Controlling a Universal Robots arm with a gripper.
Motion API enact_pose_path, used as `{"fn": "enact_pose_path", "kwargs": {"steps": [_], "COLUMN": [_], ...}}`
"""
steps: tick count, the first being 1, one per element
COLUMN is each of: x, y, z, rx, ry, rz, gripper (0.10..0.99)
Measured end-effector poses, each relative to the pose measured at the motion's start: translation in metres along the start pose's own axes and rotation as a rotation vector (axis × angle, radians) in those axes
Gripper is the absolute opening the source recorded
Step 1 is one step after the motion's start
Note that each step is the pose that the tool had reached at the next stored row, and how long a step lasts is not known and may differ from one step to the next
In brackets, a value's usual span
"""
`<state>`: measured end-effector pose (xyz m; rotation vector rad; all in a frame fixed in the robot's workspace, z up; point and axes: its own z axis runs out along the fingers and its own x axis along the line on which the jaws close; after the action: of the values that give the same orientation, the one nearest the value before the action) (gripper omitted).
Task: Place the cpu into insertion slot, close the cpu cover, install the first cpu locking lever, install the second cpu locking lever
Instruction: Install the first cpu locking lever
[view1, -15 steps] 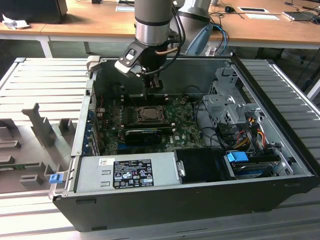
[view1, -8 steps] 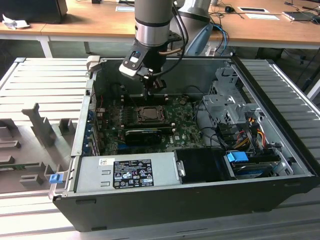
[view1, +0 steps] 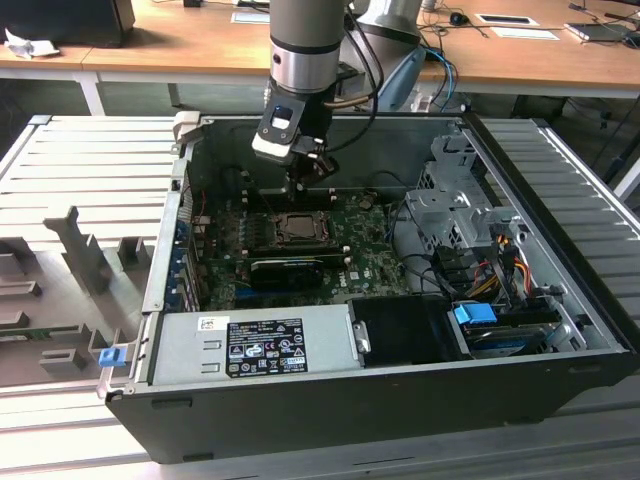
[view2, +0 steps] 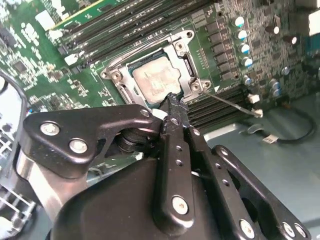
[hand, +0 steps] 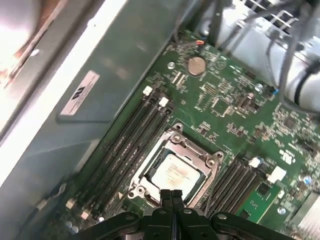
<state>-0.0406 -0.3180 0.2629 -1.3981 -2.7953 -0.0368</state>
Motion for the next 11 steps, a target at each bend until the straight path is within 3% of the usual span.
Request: {"fn": "enact_pose_path", "kwargs": {"steps": [7,10,11], "x": [0.0,0.0,0.0001], "y": [0.0,0.0,0.0001], "z": [0.0007,0.0012,-0.0042], "rx": [0.004,0.007,0.004], "ry": [0.002,0.0038,0.0003], "rz": [-0.145,-0.284,-0.306], "gripper": [0.106,0.106,0.106]}}
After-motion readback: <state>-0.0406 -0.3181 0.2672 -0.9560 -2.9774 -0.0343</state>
